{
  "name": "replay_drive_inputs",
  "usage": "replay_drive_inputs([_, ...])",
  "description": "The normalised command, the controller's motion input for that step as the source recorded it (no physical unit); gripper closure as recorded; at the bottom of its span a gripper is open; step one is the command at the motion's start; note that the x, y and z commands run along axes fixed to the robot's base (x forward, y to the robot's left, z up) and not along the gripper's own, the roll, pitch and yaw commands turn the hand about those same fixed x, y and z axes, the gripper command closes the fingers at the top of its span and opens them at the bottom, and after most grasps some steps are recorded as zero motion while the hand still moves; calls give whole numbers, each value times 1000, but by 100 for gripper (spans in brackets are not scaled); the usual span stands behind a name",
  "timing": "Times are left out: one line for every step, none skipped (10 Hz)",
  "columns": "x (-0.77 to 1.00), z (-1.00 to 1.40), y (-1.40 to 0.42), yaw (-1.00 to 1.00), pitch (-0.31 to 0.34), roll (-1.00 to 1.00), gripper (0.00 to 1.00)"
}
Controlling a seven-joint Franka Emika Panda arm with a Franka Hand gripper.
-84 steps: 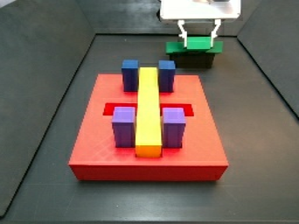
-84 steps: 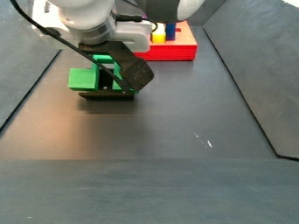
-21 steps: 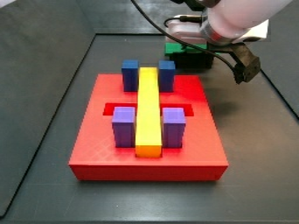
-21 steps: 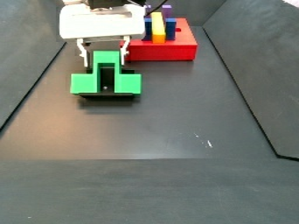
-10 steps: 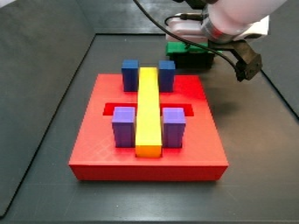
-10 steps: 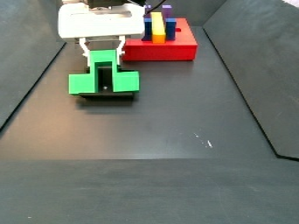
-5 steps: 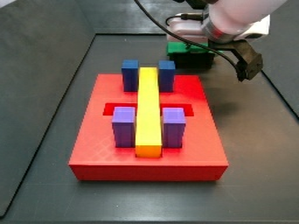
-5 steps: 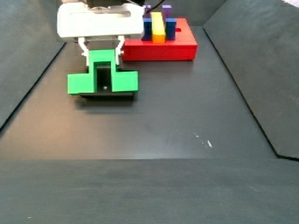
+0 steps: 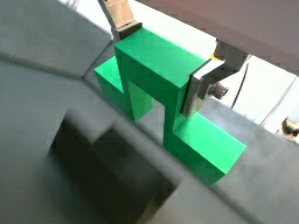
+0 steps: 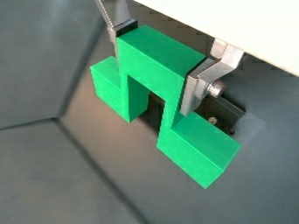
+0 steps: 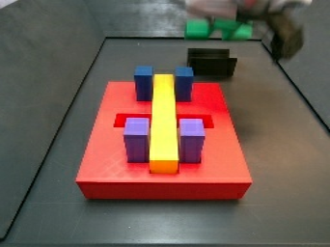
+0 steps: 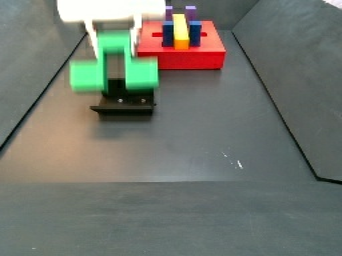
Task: Pick up the green object. Move up. Place the green object on the fixture. Regrasp the green object. Move to above the board. Insert the green object.
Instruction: Move to above the board.
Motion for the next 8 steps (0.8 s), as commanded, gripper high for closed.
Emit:
replay_drive_inputs([-5,1400,-9,-12,28,-72,100])
replay_drive_inputs([11,1400,-24,-2,53,-28,100])
replay_drive_inputs([8,1400,-39,4,57,-7,100])
replay_drive_inputs([27,1400,-31,12,65,-8,100])
replay_drive_inputs([40,769,-26,15,86,-13,100])
replay_drive_inputs([44,413,-21,22,91,0,100])
replay_drive_inputs([50,227,-23,32,102,4,100])
replay_drive_inputs([50,176,-20,37,105,-3,100])
